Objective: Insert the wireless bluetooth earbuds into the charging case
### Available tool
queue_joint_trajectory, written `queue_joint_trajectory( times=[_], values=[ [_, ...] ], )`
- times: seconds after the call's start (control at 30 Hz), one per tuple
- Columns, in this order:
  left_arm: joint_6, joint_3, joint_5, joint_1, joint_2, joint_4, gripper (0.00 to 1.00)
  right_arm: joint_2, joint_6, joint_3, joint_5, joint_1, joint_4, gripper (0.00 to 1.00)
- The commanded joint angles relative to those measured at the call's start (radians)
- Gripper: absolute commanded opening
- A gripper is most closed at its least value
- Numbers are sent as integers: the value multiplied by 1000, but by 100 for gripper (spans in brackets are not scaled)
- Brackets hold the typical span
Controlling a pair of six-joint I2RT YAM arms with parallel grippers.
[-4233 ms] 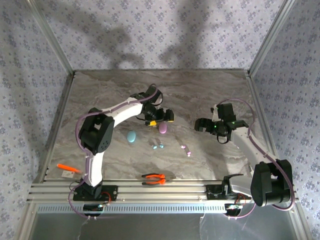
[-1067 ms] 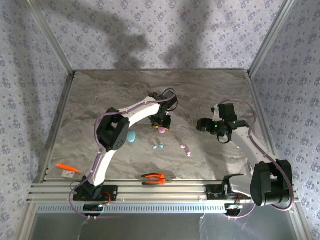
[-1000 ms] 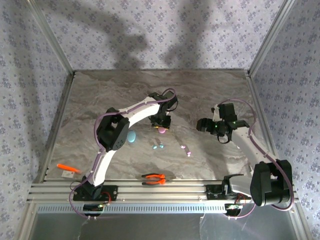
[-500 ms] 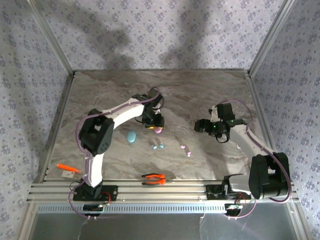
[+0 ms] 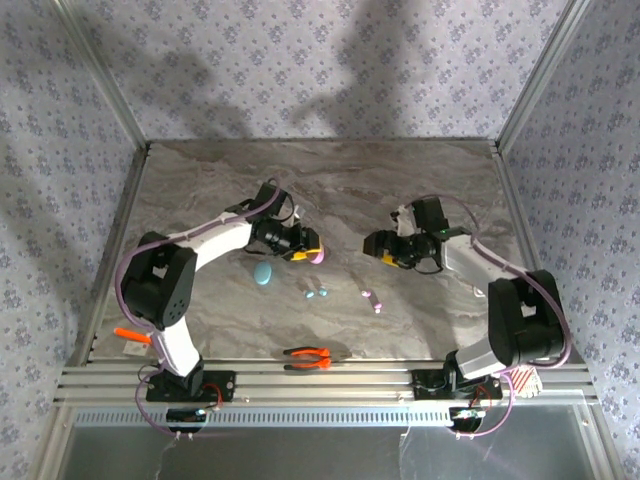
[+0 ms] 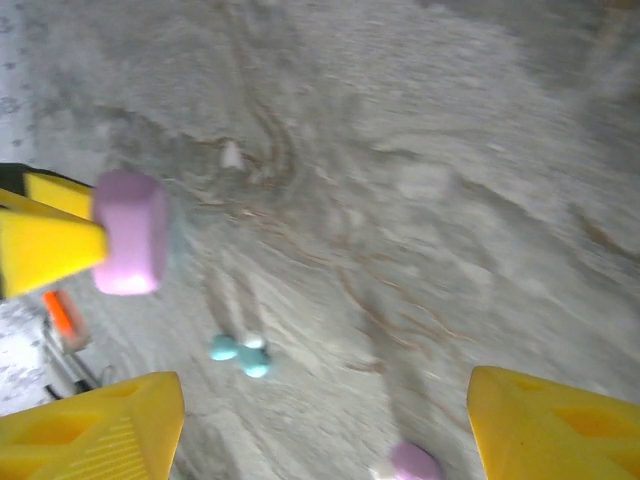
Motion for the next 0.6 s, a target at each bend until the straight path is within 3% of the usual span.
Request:
queue_joint_trajectory(
  times=[0.0, 0.57],
  values=[
    [-50, -25, 89, 5, -45, 111, 41, 65, 69, 59, -69, 35, 40, 74],
    [-77, -55, 114, 9, -48, 166, 40, 271, 167, 188, -164, 136, 127, 66]
  ],
)
